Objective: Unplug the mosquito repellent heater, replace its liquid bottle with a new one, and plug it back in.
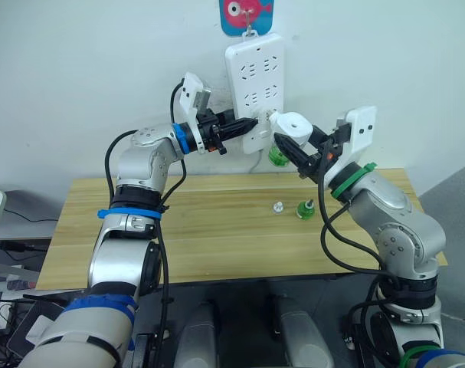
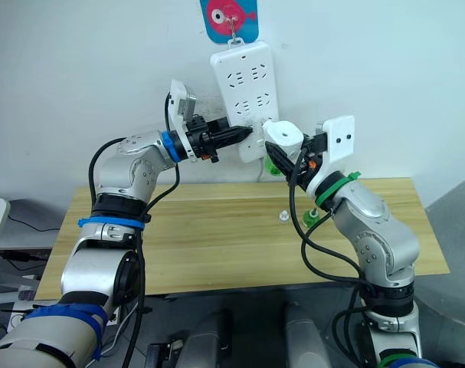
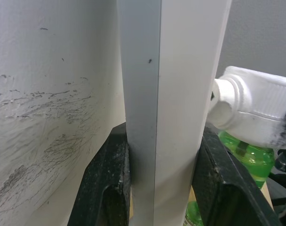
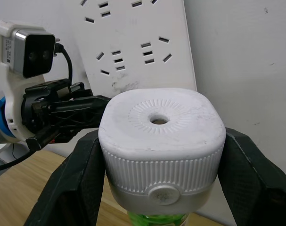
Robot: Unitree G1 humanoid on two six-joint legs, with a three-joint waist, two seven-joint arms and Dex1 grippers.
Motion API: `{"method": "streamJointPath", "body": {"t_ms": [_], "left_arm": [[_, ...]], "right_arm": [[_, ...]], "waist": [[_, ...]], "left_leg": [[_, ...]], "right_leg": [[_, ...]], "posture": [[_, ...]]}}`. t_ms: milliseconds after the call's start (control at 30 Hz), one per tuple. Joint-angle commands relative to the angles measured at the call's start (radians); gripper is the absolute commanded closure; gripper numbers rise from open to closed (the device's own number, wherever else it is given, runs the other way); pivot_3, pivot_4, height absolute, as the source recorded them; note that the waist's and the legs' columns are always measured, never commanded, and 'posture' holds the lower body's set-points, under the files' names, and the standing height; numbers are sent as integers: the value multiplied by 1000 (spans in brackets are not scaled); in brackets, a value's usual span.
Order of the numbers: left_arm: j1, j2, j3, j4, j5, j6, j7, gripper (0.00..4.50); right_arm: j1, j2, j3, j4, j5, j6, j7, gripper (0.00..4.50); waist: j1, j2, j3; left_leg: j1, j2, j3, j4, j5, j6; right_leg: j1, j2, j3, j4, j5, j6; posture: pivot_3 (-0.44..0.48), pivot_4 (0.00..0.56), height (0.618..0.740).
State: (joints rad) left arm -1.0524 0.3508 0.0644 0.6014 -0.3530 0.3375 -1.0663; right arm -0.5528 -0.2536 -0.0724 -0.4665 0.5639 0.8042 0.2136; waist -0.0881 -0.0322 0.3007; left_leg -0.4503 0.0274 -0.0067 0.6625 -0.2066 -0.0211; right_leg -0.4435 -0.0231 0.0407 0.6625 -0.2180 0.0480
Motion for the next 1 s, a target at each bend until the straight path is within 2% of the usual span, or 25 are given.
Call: {"method": "streamJointPath", "body": {"t_ms": [33,1000], "left_arm": [[8,-8,-15,-47,-11,7,-23,3209],[18,-2,-17,-59,2,-9,-13,3209]], "right_arm": [[-26,2,-8,-11,5,-1,-8,1559],[-20,5,-41,-26,71,62,-36,1559]], "waist": [[0,0,0],[0,0,0]], "left_leg": [[0,0,0,0,0,0],[0,0,0,0,0,0]], "right_leg": [[0,0,0,0,0,0],[0,0,0,0,0,0]], "posture": [[-211,271,740],[-204,271,740]]}}
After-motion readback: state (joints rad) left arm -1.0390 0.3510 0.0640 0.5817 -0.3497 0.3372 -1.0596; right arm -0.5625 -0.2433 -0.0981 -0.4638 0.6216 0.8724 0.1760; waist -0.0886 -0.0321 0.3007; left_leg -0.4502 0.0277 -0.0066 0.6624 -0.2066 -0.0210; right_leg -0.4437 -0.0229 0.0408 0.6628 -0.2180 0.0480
